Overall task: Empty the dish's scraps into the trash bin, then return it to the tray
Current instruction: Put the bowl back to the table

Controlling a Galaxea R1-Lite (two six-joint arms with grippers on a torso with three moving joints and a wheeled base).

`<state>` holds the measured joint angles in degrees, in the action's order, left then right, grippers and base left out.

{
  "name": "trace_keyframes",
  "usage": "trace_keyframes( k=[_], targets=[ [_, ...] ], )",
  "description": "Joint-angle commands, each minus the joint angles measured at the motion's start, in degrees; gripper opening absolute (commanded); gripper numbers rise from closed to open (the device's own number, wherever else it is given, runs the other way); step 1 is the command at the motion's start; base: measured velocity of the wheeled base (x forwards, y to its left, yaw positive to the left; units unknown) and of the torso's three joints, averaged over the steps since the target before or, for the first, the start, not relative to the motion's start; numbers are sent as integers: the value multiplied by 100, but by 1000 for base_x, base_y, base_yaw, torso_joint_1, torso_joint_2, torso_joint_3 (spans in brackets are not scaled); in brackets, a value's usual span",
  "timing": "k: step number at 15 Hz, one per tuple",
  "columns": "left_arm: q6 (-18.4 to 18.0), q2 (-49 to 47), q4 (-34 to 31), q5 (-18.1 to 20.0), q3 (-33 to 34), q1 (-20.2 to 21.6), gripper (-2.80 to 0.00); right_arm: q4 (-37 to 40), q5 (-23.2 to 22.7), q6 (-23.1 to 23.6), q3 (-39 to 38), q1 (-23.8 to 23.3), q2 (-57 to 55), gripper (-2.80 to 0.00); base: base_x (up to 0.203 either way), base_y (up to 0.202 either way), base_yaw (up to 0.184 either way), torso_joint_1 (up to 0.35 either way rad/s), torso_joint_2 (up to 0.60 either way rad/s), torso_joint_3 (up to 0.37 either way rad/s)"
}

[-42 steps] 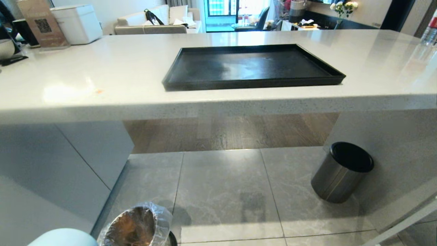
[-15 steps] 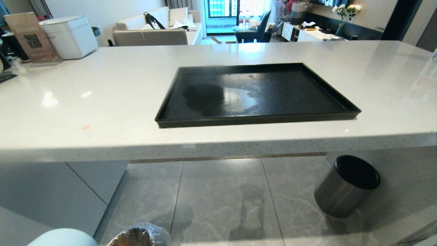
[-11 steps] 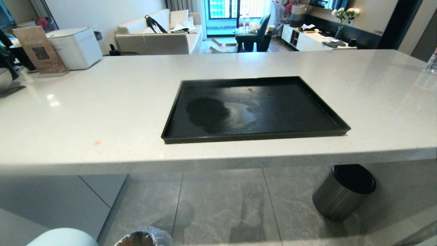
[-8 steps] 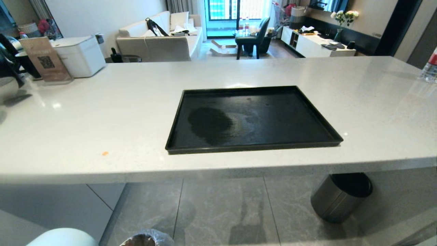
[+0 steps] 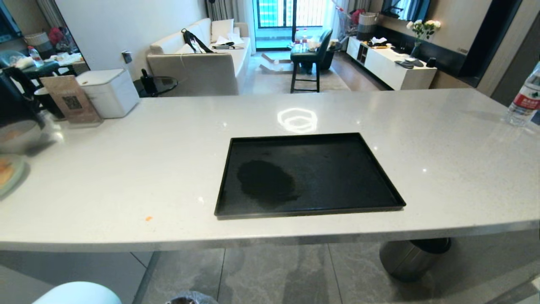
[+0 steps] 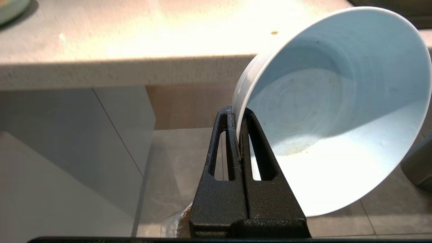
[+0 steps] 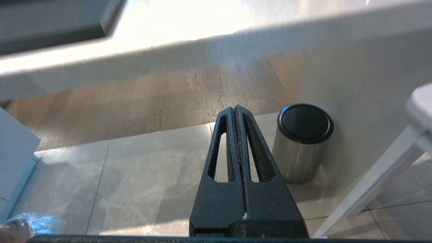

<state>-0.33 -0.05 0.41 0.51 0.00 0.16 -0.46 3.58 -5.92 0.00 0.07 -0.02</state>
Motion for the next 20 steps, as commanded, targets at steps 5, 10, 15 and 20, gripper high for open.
trace_keyframes(
  k=[5, 10, 15, 20],
  targets=[
    [-2, -4, 2, 2, 0, 2, -280, 2, 2, -5, 0, 1, 2, -280, 0, 0, 0, 182, -544, -361],
    [-2, -4, 2, 2, 0, 2, -280, -6, -6, -5, 0, 1, 2, -280, 0, 0, 0, 223, -607, -377],
    [-2, -4, 2, 2, 0, 2, -280, 2, 2, -5, 0, 1, 2, -280, 0, 0, 0, 175, -420, -254],
    [-2, -4, 2, 2, 0, 2, -280, 2, 2, -5, 0, 1, 2, -280, 0, 0, 0, 144, -348, -203]
  ],
)
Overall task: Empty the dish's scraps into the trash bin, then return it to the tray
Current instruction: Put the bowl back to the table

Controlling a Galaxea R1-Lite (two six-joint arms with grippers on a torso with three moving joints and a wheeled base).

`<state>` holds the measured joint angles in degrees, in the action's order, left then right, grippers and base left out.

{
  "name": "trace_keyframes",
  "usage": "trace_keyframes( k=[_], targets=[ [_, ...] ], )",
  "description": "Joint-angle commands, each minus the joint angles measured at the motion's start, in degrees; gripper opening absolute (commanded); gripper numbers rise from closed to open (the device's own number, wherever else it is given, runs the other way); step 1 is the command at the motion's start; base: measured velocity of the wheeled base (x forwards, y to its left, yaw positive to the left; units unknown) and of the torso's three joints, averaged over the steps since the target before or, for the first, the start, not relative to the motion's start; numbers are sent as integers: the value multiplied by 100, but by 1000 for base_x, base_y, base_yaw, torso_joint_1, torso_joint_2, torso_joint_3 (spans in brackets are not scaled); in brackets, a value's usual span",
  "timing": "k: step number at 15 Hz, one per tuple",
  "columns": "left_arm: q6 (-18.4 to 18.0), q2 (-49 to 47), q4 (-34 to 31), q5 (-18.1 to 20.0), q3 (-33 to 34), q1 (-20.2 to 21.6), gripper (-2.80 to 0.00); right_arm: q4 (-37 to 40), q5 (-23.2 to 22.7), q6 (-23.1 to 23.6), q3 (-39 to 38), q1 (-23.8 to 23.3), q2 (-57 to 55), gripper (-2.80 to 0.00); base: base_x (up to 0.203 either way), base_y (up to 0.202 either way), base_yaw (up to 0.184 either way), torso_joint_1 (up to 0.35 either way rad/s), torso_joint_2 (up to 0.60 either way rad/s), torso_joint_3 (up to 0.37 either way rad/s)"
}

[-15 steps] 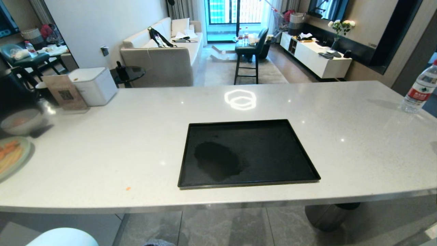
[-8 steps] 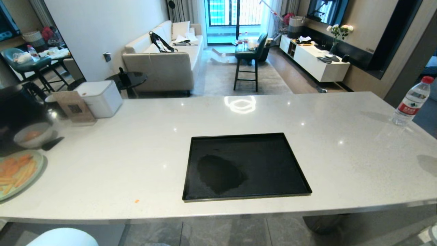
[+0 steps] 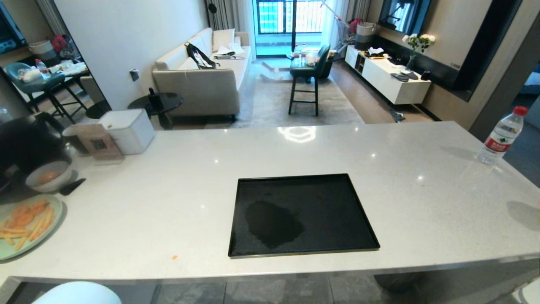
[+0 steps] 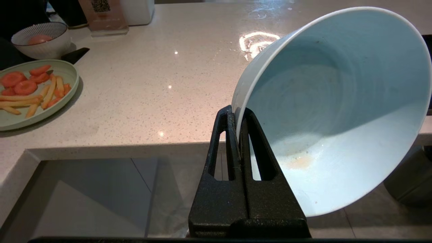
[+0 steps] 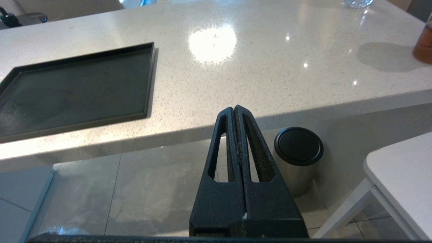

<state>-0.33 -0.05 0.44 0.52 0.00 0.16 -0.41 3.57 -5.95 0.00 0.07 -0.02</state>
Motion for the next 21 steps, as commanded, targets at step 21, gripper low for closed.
trace_keyframes(
  k=[21],
  targets=[
    [50, -4, 0, -8, 0, 2, -280, -2, 3, -20, 0, 1, 2, -280, 0, 0, 0, 9, -19, -12]
  ],
)
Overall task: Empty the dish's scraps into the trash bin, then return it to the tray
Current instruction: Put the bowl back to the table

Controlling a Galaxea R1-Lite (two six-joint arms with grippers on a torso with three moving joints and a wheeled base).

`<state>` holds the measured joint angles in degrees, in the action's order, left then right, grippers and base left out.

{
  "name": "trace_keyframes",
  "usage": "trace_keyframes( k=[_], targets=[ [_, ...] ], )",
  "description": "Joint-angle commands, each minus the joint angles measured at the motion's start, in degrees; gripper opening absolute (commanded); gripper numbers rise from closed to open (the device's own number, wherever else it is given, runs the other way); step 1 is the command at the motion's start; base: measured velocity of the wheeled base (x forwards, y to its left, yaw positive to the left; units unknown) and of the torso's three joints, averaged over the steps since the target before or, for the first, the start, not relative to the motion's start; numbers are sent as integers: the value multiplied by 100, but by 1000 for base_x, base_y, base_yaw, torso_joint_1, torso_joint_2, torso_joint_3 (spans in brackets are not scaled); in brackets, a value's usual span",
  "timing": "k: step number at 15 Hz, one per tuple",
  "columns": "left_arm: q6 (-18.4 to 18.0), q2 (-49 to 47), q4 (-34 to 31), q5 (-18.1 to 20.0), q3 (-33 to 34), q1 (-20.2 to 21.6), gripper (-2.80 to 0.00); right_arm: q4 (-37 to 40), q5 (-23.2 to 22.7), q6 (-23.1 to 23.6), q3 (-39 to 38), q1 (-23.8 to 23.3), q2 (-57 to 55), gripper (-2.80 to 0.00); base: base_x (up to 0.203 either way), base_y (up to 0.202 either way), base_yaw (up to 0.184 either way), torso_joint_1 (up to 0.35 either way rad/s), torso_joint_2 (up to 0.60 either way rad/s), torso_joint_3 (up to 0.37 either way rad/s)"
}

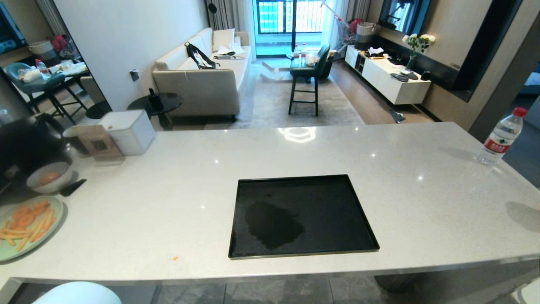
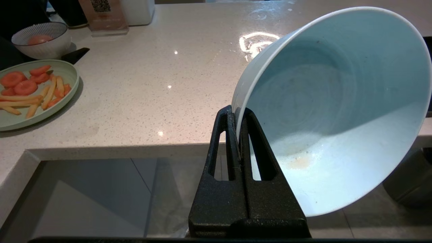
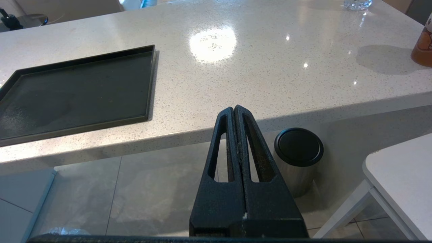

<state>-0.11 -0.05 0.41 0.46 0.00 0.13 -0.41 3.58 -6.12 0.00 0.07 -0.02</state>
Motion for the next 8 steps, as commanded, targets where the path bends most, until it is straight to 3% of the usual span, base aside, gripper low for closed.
trace_keyframes(
  k=[1, 4, 8],
  targets=[
    [55, -4, 8, 15, 0, 4, -280, -2, 2, -3, 2, 1, 2, -280, 0, 0, 0, 0, 0, 0],
    [21, -13, -102, 15, -396, 4, -280, -2, 2, -3, 0, 1, 2, -280, 0, 0, 0, 0, 0, 0],
    [-89, -717, -842, 59, -1412, 2, -280, -2, 2, -3, 0, 1, 2, -280, 0, 0, 0, 0, 0, 0]
  ],
)
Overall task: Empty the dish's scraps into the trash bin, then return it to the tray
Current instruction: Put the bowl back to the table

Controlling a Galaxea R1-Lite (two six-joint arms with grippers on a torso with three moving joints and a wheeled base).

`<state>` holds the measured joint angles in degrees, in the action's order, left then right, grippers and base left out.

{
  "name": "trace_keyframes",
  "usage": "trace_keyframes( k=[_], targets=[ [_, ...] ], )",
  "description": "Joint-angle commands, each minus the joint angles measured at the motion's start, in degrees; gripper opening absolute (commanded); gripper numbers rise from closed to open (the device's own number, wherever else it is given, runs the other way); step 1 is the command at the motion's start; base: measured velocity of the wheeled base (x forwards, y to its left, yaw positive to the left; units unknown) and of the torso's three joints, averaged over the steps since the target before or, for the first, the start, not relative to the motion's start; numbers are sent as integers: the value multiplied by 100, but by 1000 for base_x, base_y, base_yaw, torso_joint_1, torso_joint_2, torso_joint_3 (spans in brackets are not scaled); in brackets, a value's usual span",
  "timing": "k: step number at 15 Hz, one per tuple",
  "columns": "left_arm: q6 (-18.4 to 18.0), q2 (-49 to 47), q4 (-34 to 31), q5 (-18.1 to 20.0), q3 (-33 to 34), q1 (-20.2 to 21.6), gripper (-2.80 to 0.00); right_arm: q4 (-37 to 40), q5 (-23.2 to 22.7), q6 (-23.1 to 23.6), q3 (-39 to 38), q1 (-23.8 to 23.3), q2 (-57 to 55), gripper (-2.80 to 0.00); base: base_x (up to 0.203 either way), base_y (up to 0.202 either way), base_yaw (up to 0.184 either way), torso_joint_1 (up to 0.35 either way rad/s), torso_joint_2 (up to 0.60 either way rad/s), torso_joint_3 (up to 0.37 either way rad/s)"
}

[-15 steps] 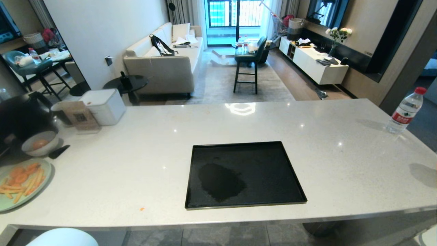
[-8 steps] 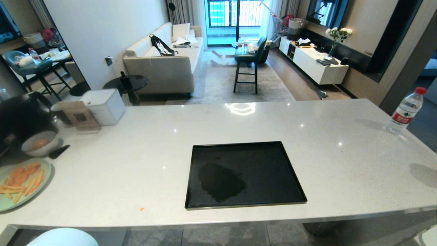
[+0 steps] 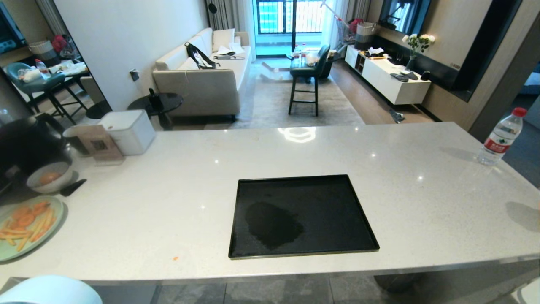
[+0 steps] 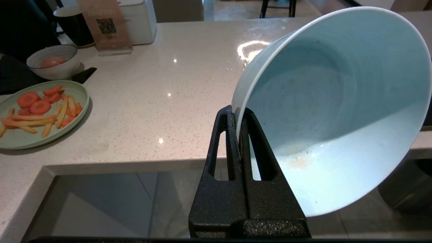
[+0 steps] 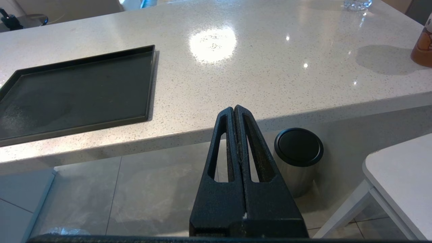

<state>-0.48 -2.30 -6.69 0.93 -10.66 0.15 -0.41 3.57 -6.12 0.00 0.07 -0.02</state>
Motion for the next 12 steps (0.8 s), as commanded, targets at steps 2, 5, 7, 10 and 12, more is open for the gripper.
trace_keyframes(
  k=[2, 5, 7, 10, 12],
  targets=[
    [-224, -1213, -233, 37, -751, -79, -280, -2, 3, -3, 6, 1, 2, -280, 0, 0, 0, 0, 0, 0],
    [-536, -2552, -282, 35, -1365, -505, -280, -2, 3, -3, 0, 1, 2, -280, 0, 0, 0, 0, 0, 0],
    [-778, -3531, -294, 28, -1788, -778, -280, -2, 3, -3, 0, 1, 2, -280, 0, 0, 0, 0, 0, 0],
    [-1285, -4944, -403, 18, -2483, -1043, -280, -2, 3, -3, 4, 1, 2, -280, 0, 0, 0, 0, 0, 0],
    [-1558, -5877, -680, 15, -3069, -1296, -280, -2, 3, -3, 0, 1, 2, -280, 0, 0, 0, 0, 0, 0]
  ],
)
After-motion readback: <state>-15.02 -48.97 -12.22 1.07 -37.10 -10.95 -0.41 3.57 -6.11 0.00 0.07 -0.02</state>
